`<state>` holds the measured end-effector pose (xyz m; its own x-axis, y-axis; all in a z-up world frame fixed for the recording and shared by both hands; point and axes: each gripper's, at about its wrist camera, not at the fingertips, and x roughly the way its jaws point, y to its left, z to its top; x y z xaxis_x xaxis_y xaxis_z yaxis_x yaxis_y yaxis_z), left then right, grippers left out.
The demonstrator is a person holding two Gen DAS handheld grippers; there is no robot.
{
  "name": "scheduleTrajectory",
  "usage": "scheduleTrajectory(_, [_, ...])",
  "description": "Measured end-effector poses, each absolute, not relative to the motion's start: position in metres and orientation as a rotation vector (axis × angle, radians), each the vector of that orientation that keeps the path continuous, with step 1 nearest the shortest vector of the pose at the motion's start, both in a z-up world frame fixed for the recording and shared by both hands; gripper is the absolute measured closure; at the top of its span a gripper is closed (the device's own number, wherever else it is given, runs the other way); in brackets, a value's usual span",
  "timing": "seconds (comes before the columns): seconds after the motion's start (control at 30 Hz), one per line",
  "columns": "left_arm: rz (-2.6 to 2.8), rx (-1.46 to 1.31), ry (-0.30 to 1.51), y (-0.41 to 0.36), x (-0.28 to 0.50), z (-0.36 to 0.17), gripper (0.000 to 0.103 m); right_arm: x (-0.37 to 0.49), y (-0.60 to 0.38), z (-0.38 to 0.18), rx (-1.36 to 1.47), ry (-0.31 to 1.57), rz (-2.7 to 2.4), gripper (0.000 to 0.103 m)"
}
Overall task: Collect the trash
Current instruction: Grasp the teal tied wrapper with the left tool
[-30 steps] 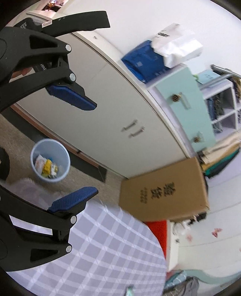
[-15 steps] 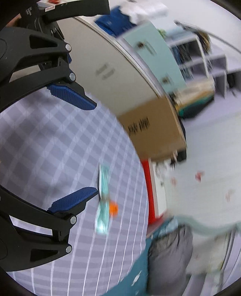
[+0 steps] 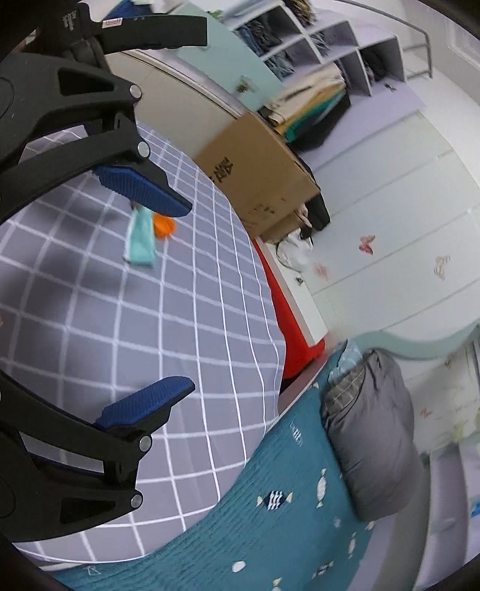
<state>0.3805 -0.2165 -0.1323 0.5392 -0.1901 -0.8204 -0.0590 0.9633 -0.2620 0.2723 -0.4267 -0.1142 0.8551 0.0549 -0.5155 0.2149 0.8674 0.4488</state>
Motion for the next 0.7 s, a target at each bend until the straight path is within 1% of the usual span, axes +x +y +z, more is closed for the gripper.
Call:
scheduleTrajectory(0.27, [0.009,-0.189,0.985,-0.266,0.408,-0.145,0.019,0.279,-0.46,-0.125,0.623,0.528,-0.083,0.016])
scheduleTrajectory(0.53, [0.105,-0.096,0.982,-0.273,0.417,-0.156,0.019,0.279,-0.46,-0.125,0.611,0.528,-0.091,0.015])
scheduleTrajectory(0.6, [0.093,-0.076,0.986,-0.267,0.414,-0.155,0.023,0.281,-0.46,-0.127,0.601,0.536,-0.098,0.015])
scheduleTrajectory(0.67, [0.076,-0.077,0.984,-0.26,0.41,-0.152,0.039,0.282,-0.459,-0.129,0.592,0.551,-0.105,0.015])
scheduleTrajectory(0.7, [0.061,-0.086,0.982,-0.253,0.407,-0.151,0.044,0.283,-0.458,-0.13,0.589,0.559,-0.106,0.015])
